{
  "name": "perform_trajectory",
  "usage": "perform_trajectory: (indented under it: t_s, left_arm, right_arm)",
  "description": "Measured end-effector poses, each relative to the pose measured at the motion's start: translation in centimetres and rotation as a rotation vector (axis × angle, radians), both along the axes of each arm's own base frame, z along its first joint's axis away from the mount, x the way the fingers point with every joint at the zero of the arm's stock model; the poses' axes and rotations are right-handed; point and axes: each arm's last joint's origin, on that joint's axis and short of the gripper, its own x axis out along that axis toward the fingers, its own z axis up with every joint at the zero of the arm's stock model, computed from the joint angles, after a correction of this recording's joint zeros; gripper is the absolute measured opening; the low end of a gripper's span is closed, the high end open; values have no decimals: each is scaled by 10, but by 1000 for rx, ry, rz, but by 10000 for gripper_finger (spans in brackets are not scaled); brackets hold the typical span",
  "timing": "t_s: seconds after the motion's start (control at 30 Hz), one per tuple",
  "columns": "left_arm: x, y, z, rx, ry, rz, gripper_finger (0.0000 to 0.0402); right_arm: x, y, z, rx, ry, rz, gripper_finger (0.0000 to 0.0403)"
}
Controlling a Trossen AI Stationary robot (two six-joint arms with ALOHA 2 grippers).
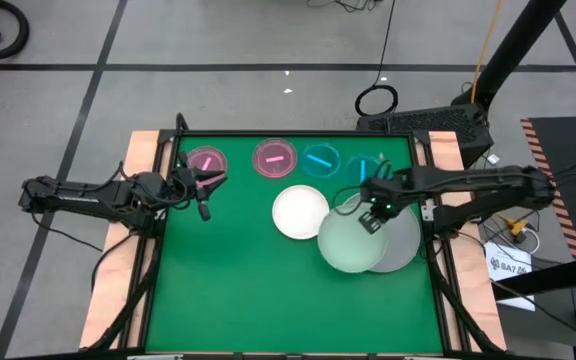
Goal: Stack plastic plates
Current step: Stack the green plate on top of the gray plate
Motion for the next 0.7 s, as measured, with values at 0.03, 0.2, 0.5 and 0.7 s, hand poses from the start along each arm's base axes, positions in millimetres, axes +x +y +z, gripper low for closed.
perform_trajectory:
  t_s: [0.03,0.2,0.5,0.7]
  left_arm:
    - [0,0,0,0,0,0,88]
    - [0,0,0,-2,-2,0,88]
    - [0,0,0,-6,-3,1,88]
    - [0,0,0,-15,-8,2,88]
  right_arm:
    - [-7,-2,-6,1,-4,-25,1]
    - [-40,-9,-28,17,9,-176,1]
    - [-66,-12,-48,-38,68,-353,8]
    - [-66,-13,-48,-59,70,-356,17]
